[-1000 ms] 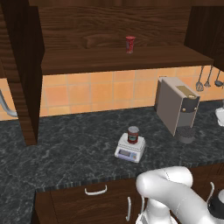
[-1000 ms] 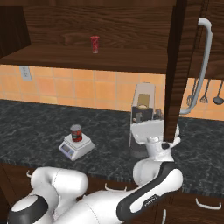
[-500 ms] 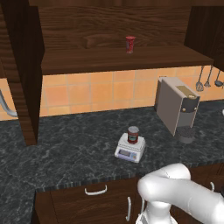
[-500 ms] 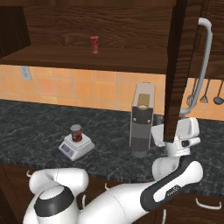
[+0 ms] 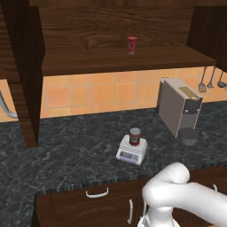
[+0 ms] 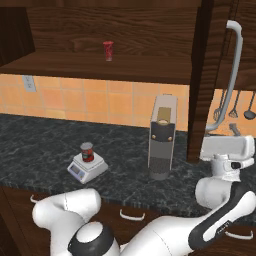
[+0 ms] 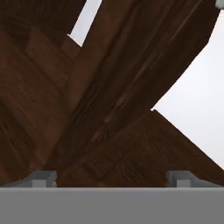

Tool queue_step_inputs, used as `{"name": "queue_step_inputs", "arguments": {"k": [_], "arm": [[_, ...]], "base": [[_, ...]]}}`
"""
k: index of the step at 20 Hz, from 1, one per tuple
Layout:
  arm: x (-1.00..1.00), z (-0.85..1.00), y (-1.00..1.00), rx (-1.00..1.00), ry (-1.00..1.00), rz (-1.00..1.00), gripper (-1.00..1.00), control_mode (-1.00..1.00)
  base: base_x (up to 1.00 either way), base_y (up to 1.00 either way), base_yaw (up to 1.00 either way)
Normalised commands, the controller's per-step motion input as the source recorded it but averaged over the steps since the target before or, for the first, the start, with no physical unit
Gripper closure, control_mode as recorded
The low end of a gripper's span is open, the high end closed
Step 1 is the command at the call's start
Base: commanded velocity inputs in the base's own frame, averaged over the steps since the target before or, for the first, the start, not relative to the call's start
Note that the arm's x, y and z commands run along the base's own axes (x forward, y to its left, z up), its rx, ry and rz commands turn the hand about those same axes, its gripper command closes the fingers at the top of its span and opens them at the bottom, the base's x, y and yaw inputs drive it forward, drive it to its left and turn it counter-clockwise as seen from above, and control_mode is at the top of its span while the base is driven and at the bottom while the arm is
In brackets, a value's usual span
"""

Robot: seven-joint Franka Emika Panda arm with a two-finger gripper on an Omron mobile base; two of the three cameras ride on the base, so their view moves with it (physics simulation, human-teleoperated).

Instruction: Pick the canned food and place it on the digital scale for weighing, and close the cabinet.

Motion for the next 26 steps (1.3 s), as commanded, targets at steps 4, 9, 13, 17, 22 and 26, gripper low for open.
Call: {"name": "queue_step_inputs", "arguments": {"k": [4,9,13,17,22,26], "arm": [[0.06,0.04,-0.64,0.04,-0.01,-0.03,-1.00,-1.00],[-0.02,0.32,-0.49,0.05,-0.18,0.00,-1.00,-1.00],[-0.41,0.45,0.18,0.01,-0.19,0.07,-1.00,-1.00],[-0.14,0.78,0.75,-0.06,-0.10,0.03,-1.00,-1.00],[-0.42,0.76,0.92,-0.11,-0.06,0.01,-1.00,-1.00],[-0.61,0.70,1.00,-0.15,-0.07,0.00,-1.00,-1.00]], "base": [[0.00,0.00,0.00],[0.00,0.00,0.00],[0.00,0.00,0.00],[0.00,0.00,0.00],[0.00,0.00,0.00],[0.00,0.00,0.00]]}}
